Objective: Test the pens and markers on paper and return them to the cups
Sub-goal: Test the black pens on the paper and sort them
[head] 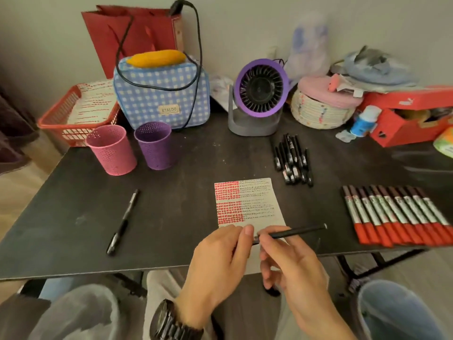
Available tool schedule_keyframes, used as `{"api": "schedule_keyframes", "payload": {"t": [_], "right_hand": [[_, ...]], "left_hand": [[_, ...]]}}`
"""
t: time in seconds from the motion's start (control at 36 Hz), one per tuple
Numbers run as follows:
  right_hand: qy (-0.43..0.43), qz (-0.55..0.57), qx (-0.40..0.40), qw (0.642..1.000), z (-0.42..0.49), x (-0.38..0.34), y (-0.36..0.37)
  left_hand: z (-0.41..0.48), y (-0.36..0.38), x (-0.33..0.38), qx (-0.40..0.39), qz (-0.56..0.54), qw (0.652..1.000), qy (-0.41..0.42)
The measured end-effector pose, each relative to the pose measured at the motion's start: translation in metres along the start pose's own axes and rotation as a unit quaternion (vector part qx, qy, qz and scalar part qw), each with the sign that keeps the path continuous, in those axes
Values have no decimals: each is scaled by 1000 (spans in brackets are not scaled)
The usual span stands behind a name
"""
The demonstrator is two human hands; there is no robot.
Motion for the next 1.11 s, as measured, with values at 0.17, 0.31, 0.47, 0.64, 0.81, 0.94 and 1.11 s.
{"api": "schedule_keyframes", "payload": {"t": [0.17,0.31,0.47,0.64,0.81,0.94,1.11], "right_hand": [[-17,-1,14,1000,4,3,-11],[-29,26,68,997,22,-9,-35],[-64,32,111,991,51,-40,-88],[-19,-29,18,999,59,-27,-46],[-37,-79,1,996,75,-21,-15],[-81,-163,4,983,95,-21,1],[-164,-255,61,951,112,-17,3]], "left_hand": [[-4,7,6,-22,-33,999,12],[-10,-3,8,-7,69,996,61],[-4,-49,-39,58,13,998,-21],[20,-35,-65,45,8,994,-102],[34,-9,-75,-1,62,996,-68],[33,0,-77,-12,129,992,-7],[34,-2,-75,-1,127,992,0]]}}
Point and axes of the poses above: each hand's wrist, its own z-axis towards the middle knuckle, its own y-axis out of the palm, x = y × z, the point moved 7 cm from there along z, towards the middle knuckle, and after that the axes turned 7 degrees about x, right-handed, at the moved point
